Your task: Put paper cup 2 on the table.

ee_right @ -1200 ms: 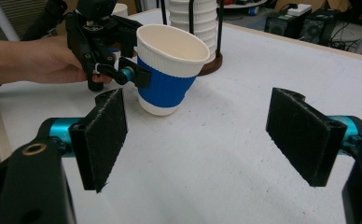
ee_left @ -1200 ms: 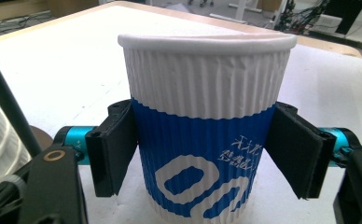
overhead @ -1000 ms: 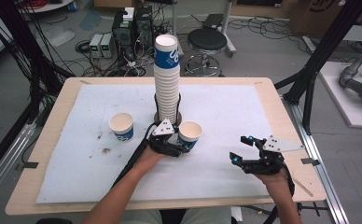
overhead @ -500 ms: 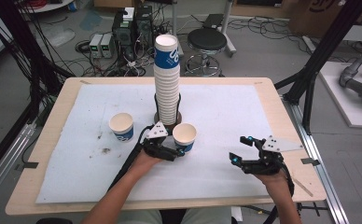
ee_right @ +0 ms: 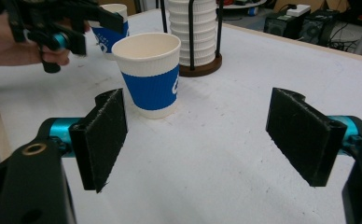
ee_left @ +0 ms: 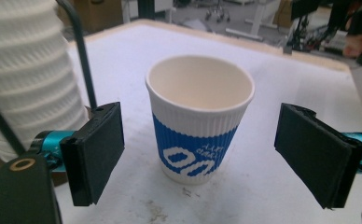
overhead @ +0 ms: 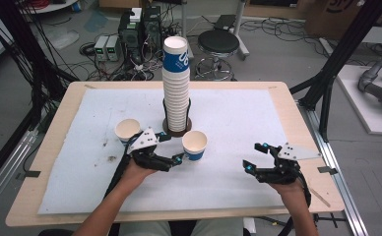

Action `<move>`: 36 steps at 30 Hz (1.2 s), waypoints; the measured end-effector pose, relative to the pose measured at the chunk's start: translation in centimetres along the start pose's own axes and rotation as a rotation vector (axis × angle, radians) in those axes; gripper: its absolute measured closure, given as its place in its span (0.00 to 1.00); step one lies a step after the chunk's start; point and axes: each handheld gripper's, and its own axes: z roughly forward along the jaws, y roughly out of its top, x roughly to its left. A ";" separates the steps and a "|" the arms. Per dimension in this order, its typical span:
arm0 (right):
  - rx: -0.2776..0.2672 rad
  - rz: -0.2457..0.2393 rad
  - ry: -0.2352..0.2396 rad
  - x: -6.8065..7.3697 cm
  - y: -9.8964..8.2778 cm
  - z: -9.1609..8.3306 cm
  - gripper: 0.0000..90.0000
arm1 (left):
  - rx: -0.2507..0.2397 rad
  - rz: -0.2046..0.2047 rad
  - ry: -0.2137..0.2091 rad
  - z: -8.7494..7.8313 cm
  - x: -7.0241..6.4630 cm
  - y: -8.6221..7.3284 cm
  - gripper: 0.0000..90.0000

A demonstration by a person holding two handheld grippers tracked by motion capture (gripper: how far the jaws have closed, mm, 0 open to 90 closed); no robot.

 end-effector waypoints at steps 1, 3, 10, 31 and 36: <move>0.000 0.000 -0.002 0.0 0.0 -0.1 0.23 | -0.018 -0.006 0.006 -0.5 0.1 0.2 0.18; -0.008 0.001 -0.014 -0.1 0.0 -0.2 0.23 | -0.043 -0.006 0.019 -1.5 0.4 0.6 0.18; -0.016 -0.014 -0.053 -0.4 0.0 -0.7 0.23 | -0.119 -0.034 0.081 -4.7 1.6 1.4 0.18; -0.013 -0.032 -0.138 0.1 0.1 -1.1 0.23 | -0.229 -0.075 0.241 -11.9 3.2 -1.6 0.18; -0.012 -0.021 -0.145 0.1 0.0 -1.1 0.23 | -0.243 -0.072 0.258 -12.4 3.4 -1.9 0.18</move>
